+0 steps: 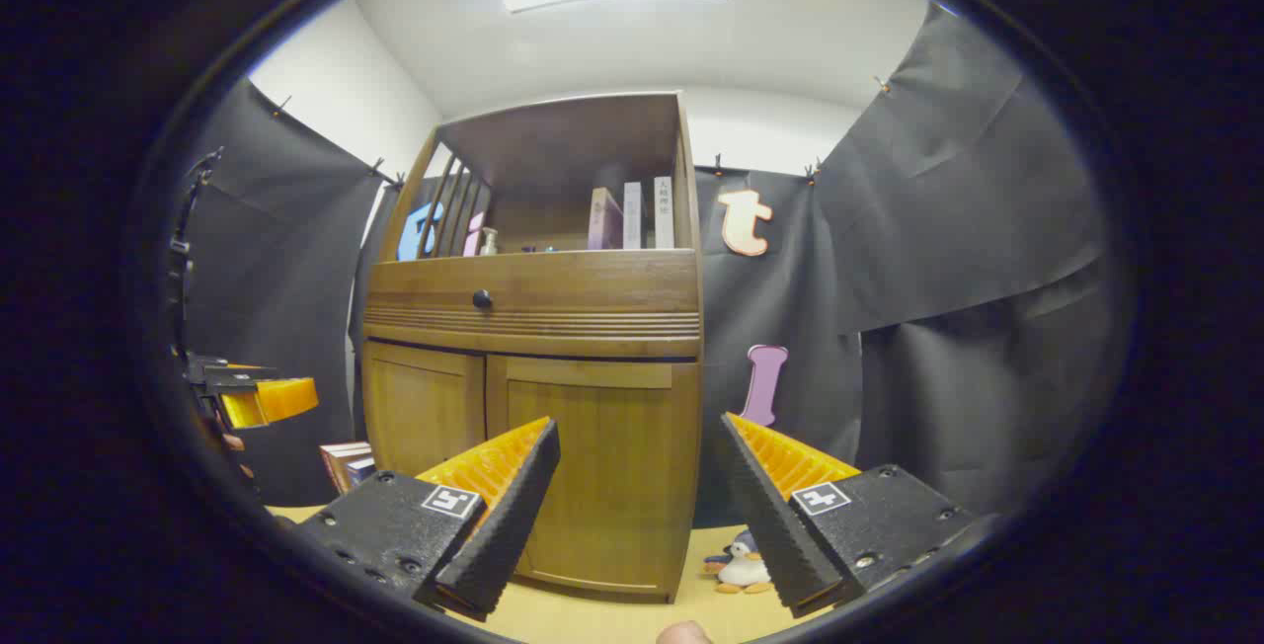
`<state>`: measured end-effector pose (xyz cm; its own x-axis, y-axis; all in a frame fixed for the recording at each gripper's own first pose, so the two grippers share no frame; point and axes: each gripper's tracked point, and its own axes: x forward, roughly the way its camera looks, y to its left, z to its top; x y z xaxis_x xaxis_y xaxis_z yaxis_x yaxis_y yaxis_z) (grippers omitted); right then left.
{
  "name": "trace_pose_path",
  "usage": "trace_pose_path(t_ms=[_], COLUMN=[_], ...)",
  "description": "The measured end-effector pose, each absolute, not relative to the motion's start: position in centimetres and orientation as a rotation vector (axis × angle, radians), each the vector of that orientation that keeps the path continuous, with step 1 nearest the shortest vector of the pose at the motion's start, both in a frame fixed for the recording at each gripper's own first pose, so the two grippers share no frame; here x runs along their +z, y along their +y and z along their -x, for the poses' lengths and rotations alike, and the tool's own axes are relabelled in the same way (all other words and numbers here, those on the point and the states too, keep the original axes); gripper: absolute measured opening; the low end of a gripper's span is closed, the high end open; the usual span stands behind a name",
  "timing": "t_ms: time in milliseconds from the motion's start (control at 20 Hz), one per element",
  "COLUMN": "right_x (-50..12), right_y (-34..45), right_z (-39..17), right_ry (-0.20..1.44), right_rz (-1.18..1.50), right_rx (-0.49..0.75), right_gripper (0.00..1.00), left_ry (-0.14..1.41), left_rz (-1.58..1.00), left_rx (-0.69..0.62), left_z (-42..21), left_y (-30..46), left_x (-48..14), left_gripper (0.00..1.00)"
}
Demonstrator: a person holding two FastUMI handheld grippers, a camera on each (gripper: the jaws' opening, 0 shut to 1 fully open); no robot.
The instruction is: Open the right door of the double-door shoe cabinet with the right hand, and open the left door with the left hand.
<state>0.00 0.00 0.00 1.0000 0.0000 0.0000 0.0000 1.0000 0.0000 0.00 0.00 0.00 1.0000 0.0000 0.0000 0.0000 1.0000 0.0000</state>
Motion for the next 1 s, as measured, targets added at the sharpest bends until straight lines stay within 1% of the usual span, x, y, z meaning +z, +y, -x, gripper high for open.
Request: trace_pose_path(t_ms=[50, 150, 200, 300, 350, 500, 650, 700, 950, 1000], right_x=[-0.2, -0.5, -0.4, -0.3, -0.3, -0.9, -1.6, -1.9, -3.7, -4.3], right_y=[0.2, 0.4, 0.4, 0.5, 0.5, 1.6, 2.5, 2.9, 5.8, 6.4], right_z=[-0.2, -0.5, -0.8, -0.6, -0.7, -2.0, -3.0, -3.1, -5.3, -5.9], right_ry=[-0.002, 0.006, 0.010, -0.007, -0.011, 0.010, 0.027, 0.033, 0.073, 0.084], right_rz=[-0.010, -0.026, -0.035, -0.044, -0.047, -0.053, -0.022, -0.013, 0.018, 0.021], right_rx=[0.028, 0.061, 0.069, 0.075, 0.071, 0.044, -0.015, -0.027, -0.034, -0.035], right_gripper=[1.00, 1.00, 0.98, 1.00, 0.98, 1.00, 1.00, 0.98, 0.98, 1.00], left_ry=[-0.002, -0.011, -0.018, -0.041, -0.050, -0.043, -0.046, -0.047, -0.052, -0.049], left_rz=[0.004, 0.027, 0.037, 0.026, 0.021, -0.010, -0.069, -0.075, -0.089, -0.093], left_rx=[0.024, 0.051, 0.047, 0.063, 0.067, 0.046, 0.030, 0.022, 0.009, 0.004], left_z=[0.2, 0.6, 0.6, 0.2, -0.1, -0.9, -2.3, -2.8, -4.3, -4.5], left_y=[0.1, 0.0, -0.3, 0.2, 0.5, 1.4, 3.2, 3.5, 5.5, 5.9], left_x=[0.2, 1.1, 1.3, 2.1, 2.3, 2.1, 2.0, 2.1, 1.3, 1.0], left_gripper=[0.95, 0.95, 0.95, 0.95, 0.95, 0.95, 0.95, 0.95, 0.95, 0.95])
